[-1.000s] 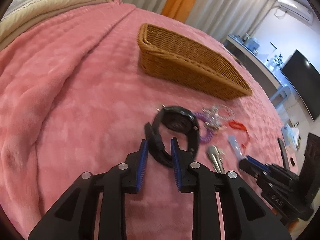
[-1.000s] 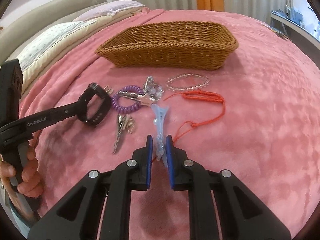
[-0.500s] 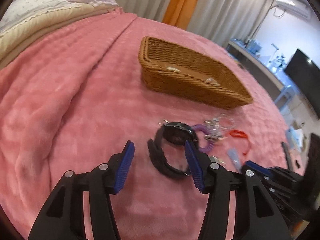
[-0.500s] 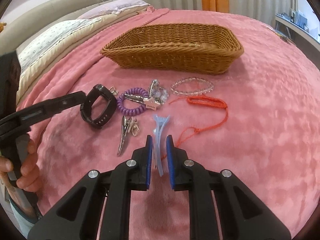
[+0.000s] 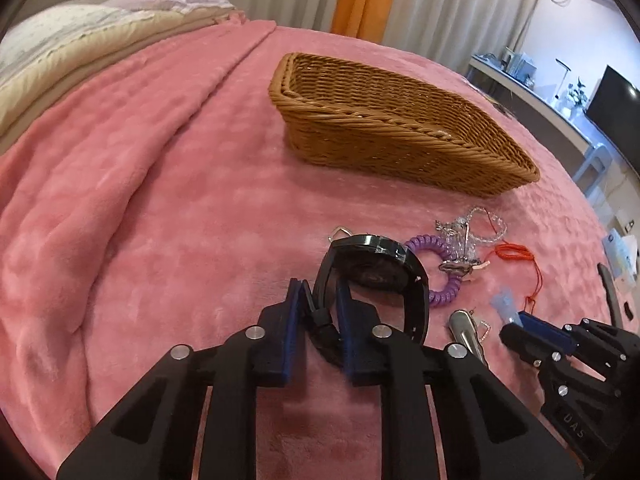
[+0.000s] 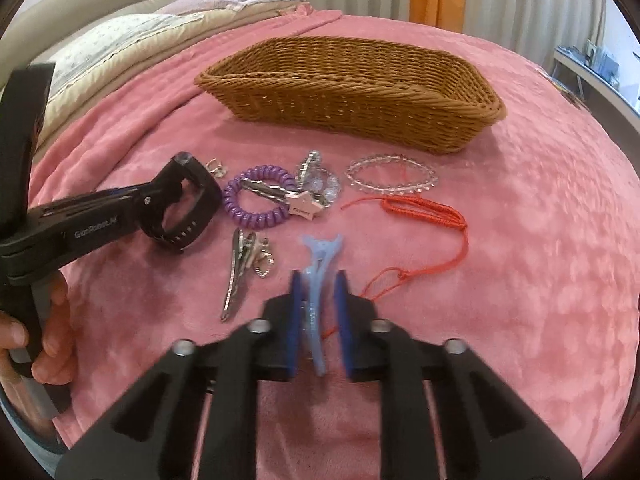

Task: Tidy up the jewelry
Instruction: 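Carry the watch and hair clip over the wicker basket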

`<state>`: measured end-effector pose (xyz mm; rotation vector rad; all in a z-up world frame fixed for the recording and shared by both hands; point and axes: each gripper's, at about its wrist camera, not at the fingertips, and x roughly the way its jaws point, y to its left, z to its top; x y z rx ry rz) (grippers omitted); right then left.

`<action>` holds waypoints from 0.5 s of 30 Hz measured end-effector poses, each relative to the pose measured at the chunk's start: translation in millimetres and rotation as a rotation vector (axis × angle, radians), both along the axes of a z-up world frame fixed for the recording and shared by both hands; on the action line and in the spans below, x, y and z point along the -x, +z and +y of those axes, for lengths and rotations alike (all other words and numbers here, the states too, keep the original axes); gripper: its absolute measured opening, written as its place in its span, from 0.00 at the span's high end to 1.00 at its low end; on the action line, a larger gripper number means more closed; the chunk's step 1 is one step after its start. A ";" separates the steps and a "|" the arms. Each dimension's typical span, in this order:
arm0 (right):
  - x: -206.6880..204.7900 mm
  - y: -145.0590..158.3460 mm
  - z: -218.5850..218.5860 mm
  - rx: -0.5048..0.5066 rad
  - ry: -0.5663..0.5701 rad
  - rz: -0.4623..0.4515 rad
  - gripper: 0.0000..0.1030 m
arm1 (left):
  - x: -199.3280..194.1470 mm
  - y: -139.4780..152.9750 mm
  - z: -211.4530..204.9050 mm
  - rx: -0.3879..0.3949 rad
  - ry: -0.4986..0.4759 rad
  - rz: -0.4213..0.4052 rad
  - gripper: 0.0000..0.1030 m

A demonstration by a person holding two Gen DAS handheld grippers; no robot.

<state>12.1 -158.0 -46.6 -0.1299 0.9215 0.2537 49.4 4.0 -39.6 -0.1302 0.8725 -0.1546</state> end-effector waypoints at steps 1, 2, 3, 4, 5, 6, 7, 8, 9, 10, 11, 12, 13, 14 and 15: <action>2.6 1.6 1.4 0.003 0.007 -0.012 0.93 | 1.2 0.8 -0.8 -0.004 -0.001 -0.007 0.88; 4.1 2.9 0.6 -0.001 0.010 -0.020 0.93 | 2.7 2.2 0.0 0.001 -0.001 -0.016 0.89; 6.8 6.2 -0.7 -0.014 0.014 -0.035 0.93 | 4.6 4.0 1.7 0.013 -0.003 -0.025 0.89; 10.1 10.4 -2.5 -0.030 0.017 -0.049 0.93 | 5.9 5.3 2.7 0.021 -0.003 -0.032 0.89; 12.4 14.3 -4.5 -0.044 0.018 -0.061 0.93 | 7.8 7.2 4.5 0.029 -0.001 -0.042 0.89; 14.6 18.7 -6.5 -0.057 0.018 -0.074 0.93 | 9.3 9.3 5.7 0.034 0.000 -0.052 0.89; 16.6 23.2 -8.5 -0.067 0.016 -0.086 0.93 | 12.2 13.0 7.2 0.042 -0.001 -0.069 0.89; 18.9 28.9 -10.8 -0.077 0.013 -0.100 0.93 | 14.1 15.4 7.1 0.047 -0.002 -0.080 0.89; 20.7 34.2 -13.1 -0.084 0.009 -0.114 0.93 | 15.7 18.6 7.3 0.052 -0.003 -0.095 0.89; 21.4 40.1 -15.4 -0.090 0.005 -0.124 0.93 | 19.0 23.4 7.7 0.060 -0.003 -0.113 0.89; 22.7 47.7 -18.2 -0.101 0.002 -0.137 0.93 | 21.8 28.4 8.1 0.071 -0.004 -0.128 0.89; 23.8 54.9 -20.9 -0.110 0.000 -0.152 0.93 | 24.0 33.5 8.7 0.084 -0.005 -0.141 0.89; 24.3 65.2 -23.5 -0.111 -0.004 -0.175 0.93 | 26.9 41.3 9.1 0.104 -0.007 -0.160 0.89; 23.5 72.6 -26.0 -0.107 -0.005 -0.192 0.93 | 29.3 47.9 8.9 0.117 -0.009 -0.174 0.89; 22.4 80.9 -27.6 -0.104 -0.005 -0.209 0.93 | 30.9 55.1 8.1 0.126 -0.010 -0.187 0.89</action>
